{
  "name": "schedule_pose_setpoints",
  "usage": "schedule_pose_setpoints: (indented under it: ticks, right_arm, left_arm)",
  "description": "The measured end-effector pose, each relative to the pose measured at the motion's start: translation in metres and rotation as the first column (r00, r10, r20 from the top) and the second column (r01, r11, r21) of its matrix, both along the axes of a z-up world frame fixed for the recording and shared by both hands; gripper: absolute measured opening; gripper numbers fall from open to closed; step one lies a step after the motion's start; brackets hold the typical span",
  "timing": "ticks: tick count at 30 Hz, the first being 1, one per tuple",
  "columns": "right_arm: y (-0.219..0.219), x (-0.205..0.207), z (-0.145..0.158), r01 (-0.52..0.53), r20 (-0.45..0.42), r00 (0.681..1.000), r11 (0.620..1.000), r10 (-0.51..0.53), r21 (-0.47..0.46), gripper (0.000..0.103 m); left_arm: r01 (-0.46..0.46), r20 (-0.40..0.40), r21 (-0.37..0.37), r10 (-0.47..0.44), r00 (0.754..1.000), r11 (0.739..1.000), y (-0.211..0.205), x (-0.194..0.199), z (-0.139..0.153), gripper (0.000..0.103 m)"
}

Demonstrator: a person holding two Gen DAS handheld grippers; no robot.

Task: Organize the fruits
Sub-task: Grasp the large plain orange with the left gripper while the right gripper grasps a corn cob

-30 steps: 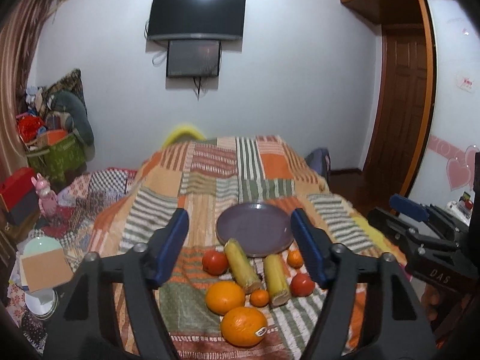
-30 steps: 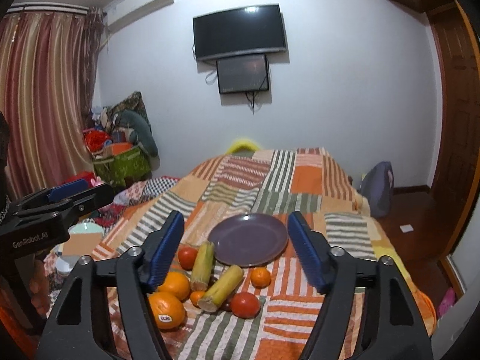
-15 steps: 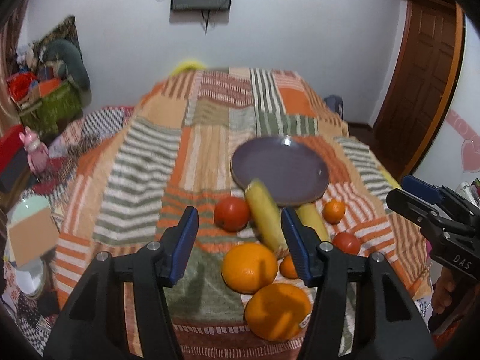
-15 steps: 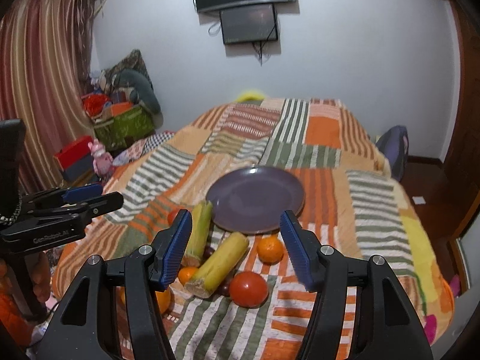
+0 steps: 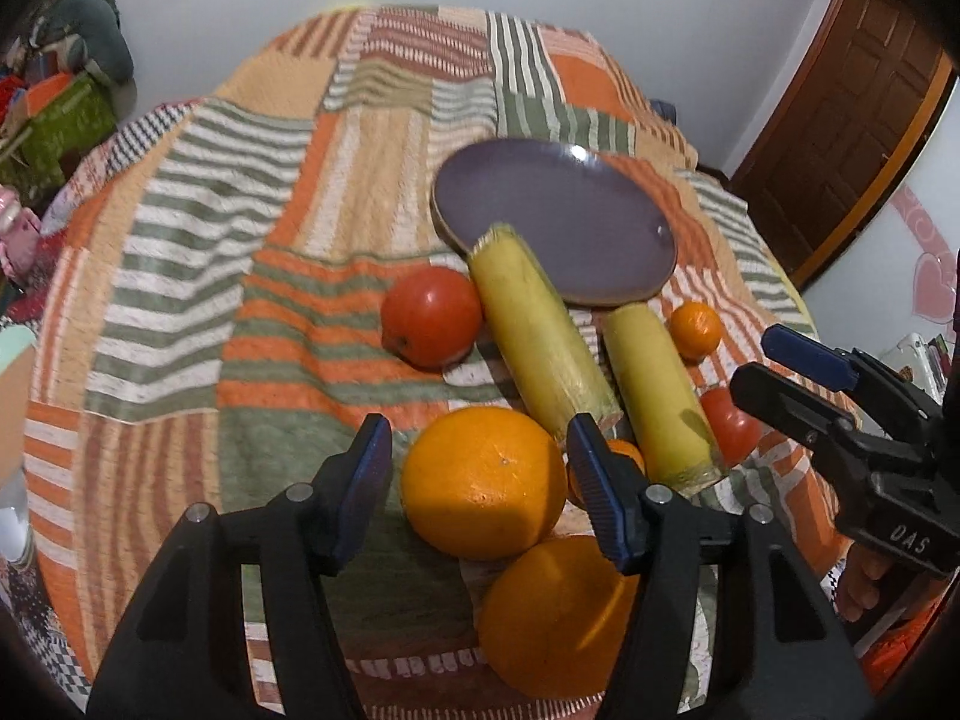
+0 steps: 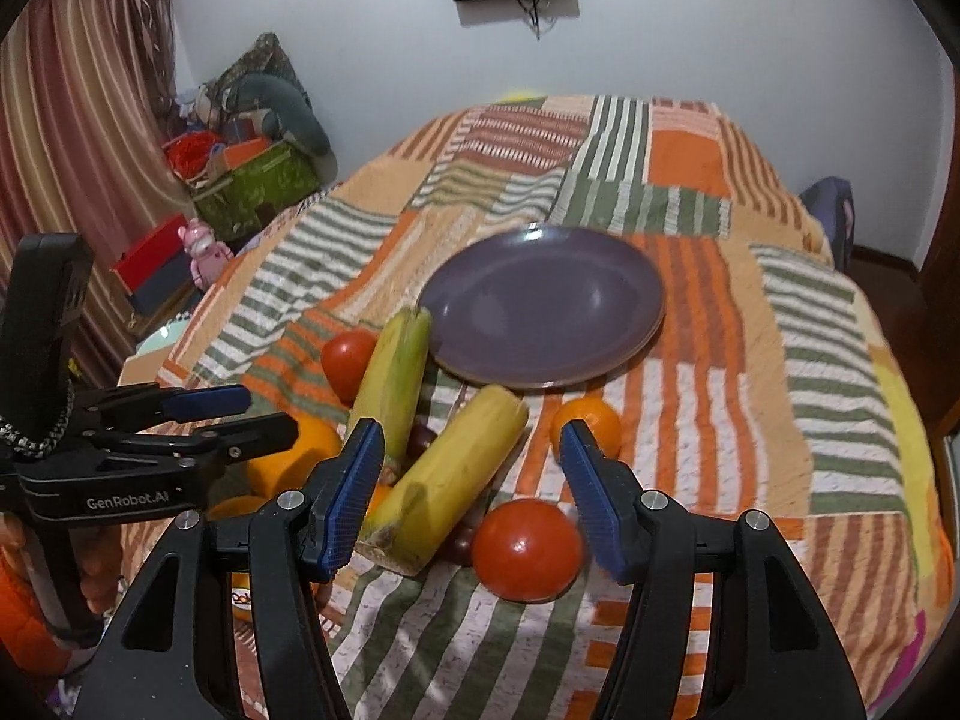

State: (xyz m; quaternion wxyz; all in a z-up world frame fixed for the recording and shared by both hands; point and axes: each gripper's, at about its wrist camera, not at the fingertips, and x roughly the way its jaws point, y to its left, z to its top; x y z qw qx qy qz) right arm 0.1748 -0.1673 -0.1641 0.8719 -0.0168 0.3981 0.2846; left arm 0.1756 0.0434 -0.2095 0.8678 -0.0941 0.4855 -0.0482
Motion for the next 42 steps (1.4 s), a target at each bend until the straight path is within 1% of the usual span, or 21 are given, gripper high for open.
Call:
schedule_pose_setpoints:
  ticks: [3,8,11,14,17,19,21,23,25,26,29,32,34,35,36,39,42]
  right_arm:
    - [0.003,0.001,-0.008,-0.024,-0.028,0.999,1.0,0.024,0.0,0.058]
    - [0.01,0.001,-0.016,-0.068,-0.058,0.996,0.998,0.068,0.001,0.058]
    - [0.014,0.0,-0.021,-0.088,-0.072,0.994,0.996,0.087,-0.002,0.058]
    - [0.018,-0.002,-0.022,-0.101,-0.054,0.994,0.994,0.099,-0.032,0.058]
    - [0.018,-0.005,-0.022,-0.112,-0.046,0.993,0.993,0.11,-0.049,0.059]
    - [0.018,-0.006,-0.021,-0.116,-0.04,0.993,0.992,0.114,-0.058,0.063]
    - [0.019,-0.008,-0.021,-0.115,-0.023,0.993,0.99,0.114,-0.079,0.073]
    - [0.023,-0.01,-0.023,-0.116,0.003,0.993,0.986,0.117,-0.122,0.073]
    - [0.026,-0.011,-0.026,-0.112,0.026,0.993,0.981,0.117,-0.16,0.073]
    - [0.026,-0.011,-0.026,-0.113,0.03,0.992,0.98,0.119,-0.162,0.073]
    - [0.023,-0.008,-0.025,-0.112,0.027,0.993,0.982,0.117,-0.153,0.07]
    - [0.018,-0.003,-0.023,-0.101,0.013,0.994,0.986,0.104,-0.134,0.06]
    - [0.012,0.001,-0.021,-0.082,0.005,0.997,0.989,0.083,-0.12,0.056]
    - [0.009,0.004,-0.02,-0.07,0.0,0.998,0.991,0.071,-0.115,0.052]
    - [0.006,0.007,-0.019,-0.056,-0.009,0.998,0.993,0.056,-0.105,0.049]
    - [0.0,0.019,-0.018,-0.031,-0.041,0.999,0.996,0.027,-0.084,0.049]
    - [0.003,0.03,-0.014,-0.031,-0.056,0.998,0.997,0.027,-0.075,0.049]
  left_arm:
    - [-0.001,-0.034,-0.024,0.0,0.999,1.0,-0.001,0.004,-0.009,0.061]
    - [0.009,-0.031,0.007,-0.009,0.999,1.0,-0.006,0.004,-0.012,0.063]
    - [0.02,-0.049,0.01,-0.019,0.999,1.0,-0.007,0.007,-0.019,0.066]
    - [0.016,-0.068,-0.02,-0.017,0.998,1.0,-0.003,0.009,-0.026,0.067]
    - [0.014,-0.065,-0.031,-0.016,0.998,0.999,-0.003,0.01,-0.028,0.067]
    - [0.012,-0.059,-0.027,-0.014,0.998,1.0,-0.003,0.009,-0.027,0.067]
    - [0.012,-0.057,-0.029,-0.013,0.998,1.0,-0.003,0.009,-0.027,0.067]
    - [0.012,-0.057,-0.032,-0.013,0.998,0.999,-0.002,0.008,-0.026,0.066]
    - [0.004,-0.052,-0.017,-0.005,0.999,1.0,-0.001,0.007,-0.024,0.066]
    - [0.001,-0.047,-0.01,-0.002,0.999,1.0,0.0,0.005,-0.023,0.066]
    - [-0.009,-0.032,-0.001,0.009,0.999,1.0,0.005,0.001,-0.018,0.066]
    - [-0.025,-0.005,0.013,0.026,1.0,1.0,0.012,-0.003,-0.01,0.066]
    - [-0.033,0.013,0.018,0.032,0.999,0.999,0.016,-0.005,-0.005,0.066]
    - [-0.037,0.023,0.021,0.036,0.999,0.999,0.019,-0.007,-0.001,0.066]
    - [-0.04,0.028,0.024,0.04,0.999,0.999,0.021,-0.007,0.0,0.066]
    - [-0.053,0.031,0.041,0.052,0.998,0.998,0.026,-0.008,0.0,0.066]
    - [-0.06,0.024,0.049,0.059,0.998,0.997,0.03,-0.009,-0.005,0.066]
